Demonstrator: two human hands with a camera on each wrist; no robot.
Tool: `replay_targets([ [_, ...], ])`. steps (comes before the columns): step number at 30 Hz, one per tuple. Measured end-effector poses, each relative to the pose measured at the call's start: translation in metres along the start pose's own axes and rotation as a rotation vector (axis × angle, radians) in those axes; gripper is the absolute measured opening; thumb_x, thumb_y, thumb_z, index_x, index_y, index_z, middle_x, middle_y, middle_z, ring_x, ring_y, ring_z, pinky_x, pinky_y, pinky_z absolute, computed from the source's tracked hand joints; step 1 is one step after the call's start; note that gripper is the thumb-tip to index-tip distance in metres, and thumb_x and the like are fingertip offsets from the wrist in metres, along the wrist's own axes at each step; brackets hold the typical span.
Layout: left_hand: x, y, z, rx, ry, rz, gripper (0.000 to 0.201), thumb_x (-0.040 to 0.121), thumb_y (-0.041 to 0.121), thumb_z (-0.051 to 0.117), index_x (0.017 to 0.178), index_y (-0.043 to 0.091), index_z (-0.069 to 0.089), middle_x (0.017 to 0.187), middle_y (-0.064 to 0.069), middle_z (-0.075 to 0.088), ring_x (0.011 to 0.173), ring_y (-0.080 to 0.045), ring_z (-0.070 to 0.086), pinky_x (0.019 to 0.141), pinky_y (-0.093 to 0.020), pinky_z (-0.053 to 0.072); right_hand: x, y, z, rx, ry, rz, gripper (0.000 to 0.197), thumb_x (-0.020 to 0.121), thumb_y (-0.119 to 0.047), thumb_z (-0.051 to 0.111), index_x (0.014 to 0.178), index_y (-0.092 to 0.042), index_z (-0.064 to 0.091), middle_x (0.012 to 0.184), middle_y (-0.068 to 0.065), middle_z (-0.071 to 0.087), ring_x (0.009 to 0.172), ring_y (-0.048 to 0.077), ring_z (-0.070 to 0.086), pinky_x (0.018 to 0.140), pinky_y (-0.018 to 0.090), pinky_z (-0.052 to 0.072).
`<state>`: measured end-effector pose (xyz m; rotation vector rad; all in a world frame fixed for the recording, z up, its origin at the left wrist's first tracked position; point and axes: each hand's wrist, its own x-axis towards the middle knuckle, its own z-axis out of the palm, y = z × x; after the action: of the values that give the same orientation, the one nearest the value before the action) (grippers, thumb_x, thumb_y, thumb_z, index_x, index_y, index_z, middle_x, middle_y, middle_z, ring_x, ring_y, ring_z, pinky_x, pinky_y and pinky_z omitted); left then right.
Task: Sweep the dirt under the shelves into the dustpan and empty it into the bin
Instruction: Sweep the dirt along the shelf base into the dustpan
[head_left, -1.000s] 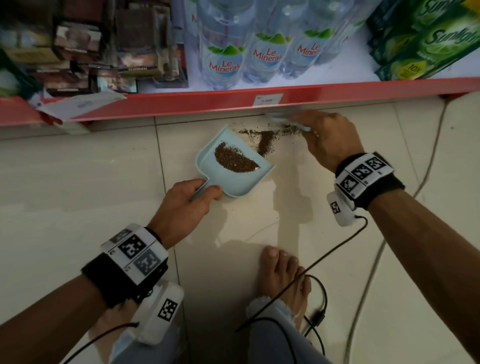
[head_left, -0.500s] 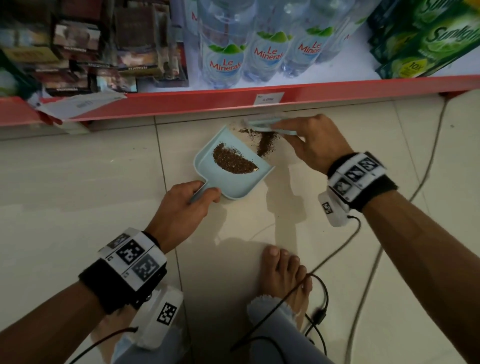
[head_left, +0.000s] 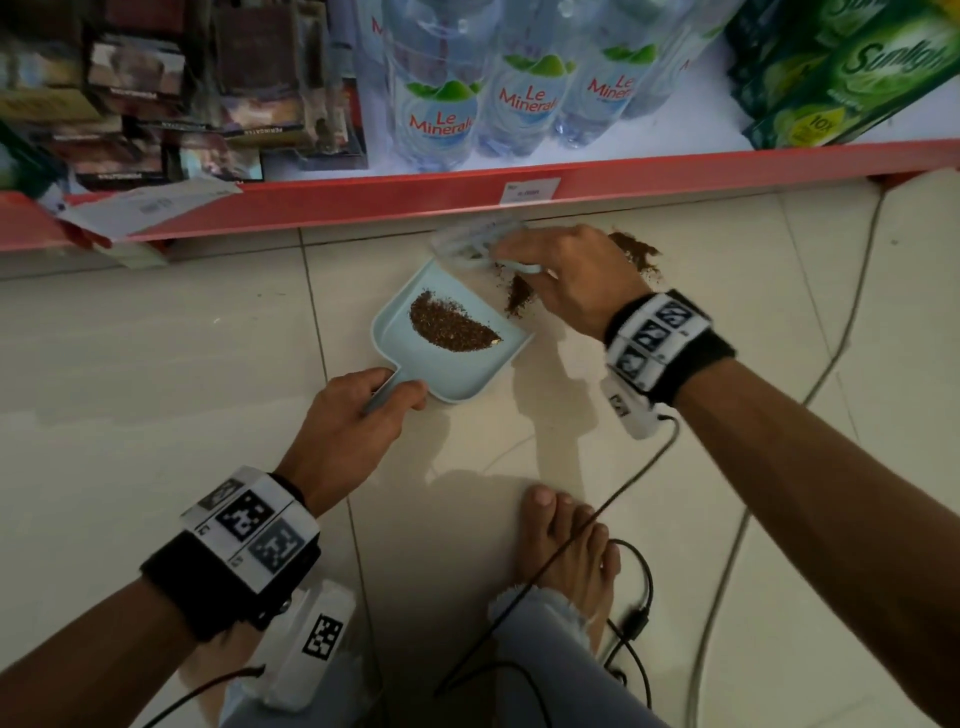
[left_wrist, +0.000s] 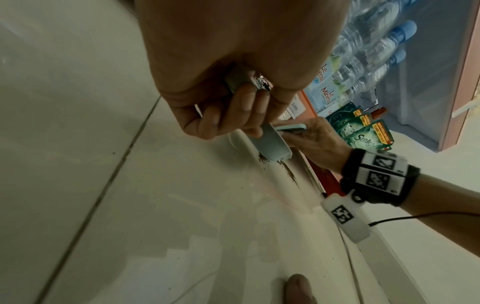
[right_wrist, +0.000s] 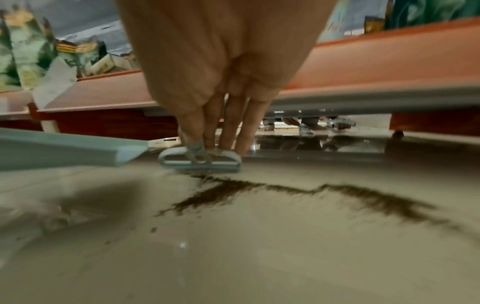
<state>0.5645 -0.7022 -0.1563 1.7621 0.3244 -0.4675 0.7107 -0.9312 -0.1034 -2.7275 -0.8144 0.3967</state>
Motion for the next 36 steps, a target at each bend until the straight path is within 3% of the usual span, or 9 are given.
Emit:
replay_targets([
  [4, -0.005, -0.003, 0.001, -0.018, 0.007, -0.011, 0.042, 0.084, 0.046, 0.057, 0.083, 0.006, 0.067, 0.045, 0.012, 0.043, 0.044, -0.005, 0.038, 0.049, -0.024, 0.032, -0.02, 0.029, -0.029, 0.001, 0.042, -0.126, 0.026, 0.097, -0.018, 0.059, 0.12, -0.016, 0.071, 0.123, 0.003, 0.069, 0.106, 0.026, 0.07, 0.089, 0.045, 0.055],
  [9, -0.001, -0.001, 0.006, -0.029, -0.008, -0.029, 0.035, 0.084, 0.046, 0.058, 0.077, 0.013, 0.068, 0.046, 0.011, 0.044, 0.044, -0.005, 0.039, 0.051, -0.024, 0.032, -0.011, 0.024, -0.026, -0.071, 0.222, -0.003, 0.033, 0.097, -0.019, 0.055, 0.128, -0.028, 0.065, 0.123, 0.003, 0.069, 0.104, 0.027, 0.069, 0.084, 0.042, 0.056],
  [15, 0.001, -0.001, 0.004, -0.027, 0.002, -0.027, 0.045, 0.072, 0.059, 0.056, 0.077, 0.016, 0.068, 0.046, 0.012, 0.044, 0.044, -0.006, 0.039, 0.048, -0.024, 0.033, -0.018, 0.017, -0.017, -0.082, 0.026, 0.018, 0.03, 0.1, -0.022, 0.052, 0.125, -0.026, 0.068, 0.127, 0.0, 0.067, 0.104, 0.028, 0.069, 0.084, 0.037, 0.053],
  [18, 0.0, -0.001, 0.002, -0.022, 0.011, -0.015, 0.051, 0.071, 0.061, 0.055, 0.078, 0.012, 0.067, 0.046, 0.012, 0.044, 0.044, -0.005, 0.039, 0.045, -0.019, 0.033, -0.039, 0.032, -0.035, -0.074, 0.175, 0.017, 0.024, 0.098, -0.028, 0.058, 0.118, -0.027, 0.072, 0.116, 0.001, 0.073, 0.098, 0.031, 0.071, 0.08, 0.044, 0.056],
  [22, 0.004, 0.005, 0.007, -0.019, 0.02, -0.01, 0.055, 0.07, 0.06, 0.055, 0.081, 0.007, 0.066, 0.047, 0.012, 0.043, 0.045, -0.004, 0.04, 0.047, -0.02, 0.034, -0.043, 0.052, -0.034, -0.23, 0.315, 0.227, 0.03, 0.095, -0.032, 0.057, 0.123, -0.036, 0.067, 0.104, 0.012, 0.075, 0.087, 0.041, 0.067, 0.073, 0.05, 0.055],
  [24, 0.006, 0.009, 0.01, -0.001, 0.013, -0.007, 0.056, 0.069, 0.061, 0.054, 0.081, 0.008, 0.067, 0.047, 0.012, 0.044, 0.046, -0.005, 0.04, 0.049, -0.022, 0.035, -0.037, 0.056, -0.024, -0.261, 0.281, 0.308, 0.034, 0.094, -0.024, 0.055, 0.124, -0.035, 0.065, 0.115, 0.008, 0.072, 0.094, 0.04, 0.066, 0.076, 0.047, 0.054],
  [26, 0.008, 0.012, 0.011, 0.01, -0.002, 0.0, 0.054, 0.07, 0.061, 0.054, 0.081, 0.01, 0.067, 0.047, 0.011, 0.044, 0.046, -0.005, 0.041, 0.05, -0.023, 0.035, -0.035, 0.058, -0.016, -0.218, 0.236, 0.322, 0.033, 0.094, -0.018, 0.053, 0.121, -0.03, 0.068, 0.118, 0.006, 0.071, 0.096, 0.039, 0.066, 0.077, 0.045, 0.055],
  [31, 0.009, 0.015, 0.008, 0.029, 0.001, 0.024, 0.055, 0.073, 0.06, 0.053, 0.082, 0.007, 0.066, 0.047, 0.011, 0.044, 0.045, -0.005, 0.04, 0.046, -0.018, 0.034, -0.05, 0.068, -0.026, -0.151, 0.304, 0.253, 0.025, 0.095, -0.033, 0.056, 0.115, -0.033, 0.071, 0.085, 0.007, 0.076, 0.075, 0.036, 0.066, 0.068, 0.042, 0.056],
  [36, 0.01, 0.013, 0.011, 0.047, 0.001, 0.017, 0.038, 0.087, 0.045, 0.058, 0.082, 0.008, 0.067, 0.047, 0.012, 0.044, 0.045, -0.004, 0.039, 0.05, -0.024, 0.035, -0.043, 0.085, -0.026, -0.259, 0.322, 0.419, 0.029, 0.097, -0.031, 0.052, 0.119, -0.028, 0.07, 0.096, 0.019, 0.073, 0.084, 0.042, 0.066, 0.074, 0.046, 0.053],
])
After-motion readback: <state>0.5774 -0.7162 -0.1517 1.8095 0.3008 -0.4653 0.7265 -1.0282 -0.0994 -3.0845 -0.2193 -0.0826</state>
